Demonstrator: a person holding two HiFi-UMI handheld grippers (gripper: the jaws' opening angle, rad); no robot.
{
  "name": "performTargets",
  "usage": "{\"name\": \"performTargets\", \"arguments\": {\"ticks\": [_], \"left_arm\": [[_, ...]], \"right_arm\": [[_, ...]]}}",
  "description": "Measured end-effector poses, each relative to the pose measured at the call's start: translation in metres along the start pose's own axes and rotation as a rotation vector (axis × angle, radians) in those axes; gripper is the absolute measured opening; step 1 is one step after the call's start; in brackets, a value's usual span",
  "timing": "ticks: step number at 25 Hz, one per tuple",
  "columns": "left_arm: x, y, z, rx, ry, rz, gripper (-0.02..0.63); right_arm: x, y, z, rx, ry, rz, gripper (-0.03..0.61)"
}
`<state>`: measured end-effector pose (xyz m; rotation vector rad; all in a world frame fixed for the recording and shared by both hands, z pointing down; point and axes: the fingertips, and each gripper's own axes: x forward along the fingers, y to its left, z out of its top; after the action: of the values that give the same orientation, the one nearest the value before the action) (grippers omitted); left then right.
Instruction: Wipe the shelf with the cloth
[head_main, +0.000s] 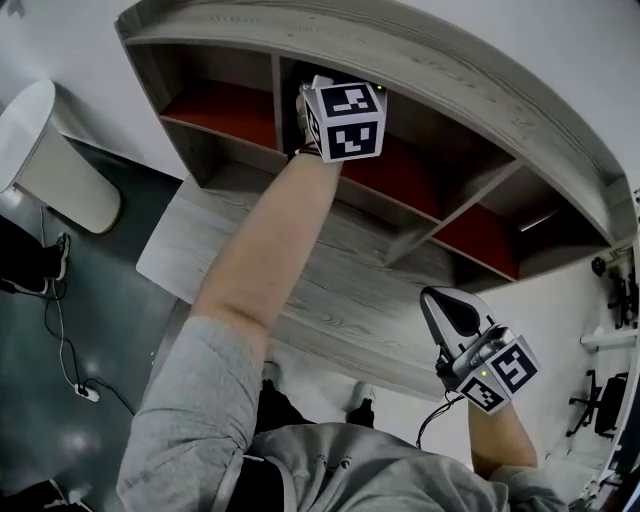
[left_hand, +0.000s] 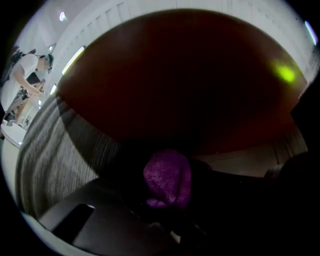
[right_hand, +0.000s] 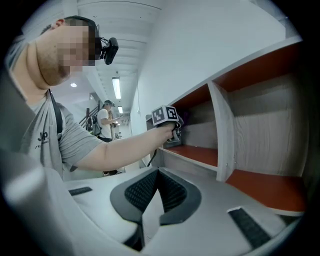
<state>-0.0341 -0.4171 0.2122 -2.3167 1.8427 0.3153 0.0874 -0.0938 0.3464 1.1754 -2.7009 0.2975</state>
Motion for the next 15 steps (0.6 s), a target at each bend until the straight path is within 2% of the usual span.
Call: {"name": "performTargets", "arguments": {"ticks": [2,4,8,11,15], "left_arm": [[0.000,-0.014,0.002,0.030,-0.015,-0.024,0.083],[-0.004,-0.041,0.004,0.063,-0.026,-0.087,0.084],[-0.018,-0.125,0.003,0.163,-0.055,-0.274,0.084],[-0.028,-0.175,0.002,0.254,-0.097,-0.381,0.087],[-0.041,-0.227,-0.003,0.259,-0.105,-0.580,0.087]], "right_arm": [[-0.004,-0.007,-0.002,0.002,-0.003,-0.004,0.021],[-0.008,-0.013,-0.006,0.006,-0.004,-0.004,0.021],[-0.022,-0.024,-0.010,0.019,-0.015,-0.008,0.021],[-0.036,-0.032,-0.010,0.024,-0.026,-0.019,0.021],[-0.053,-0.040,-0.012,0.024,-0.033,-0.032,0.021]]}}
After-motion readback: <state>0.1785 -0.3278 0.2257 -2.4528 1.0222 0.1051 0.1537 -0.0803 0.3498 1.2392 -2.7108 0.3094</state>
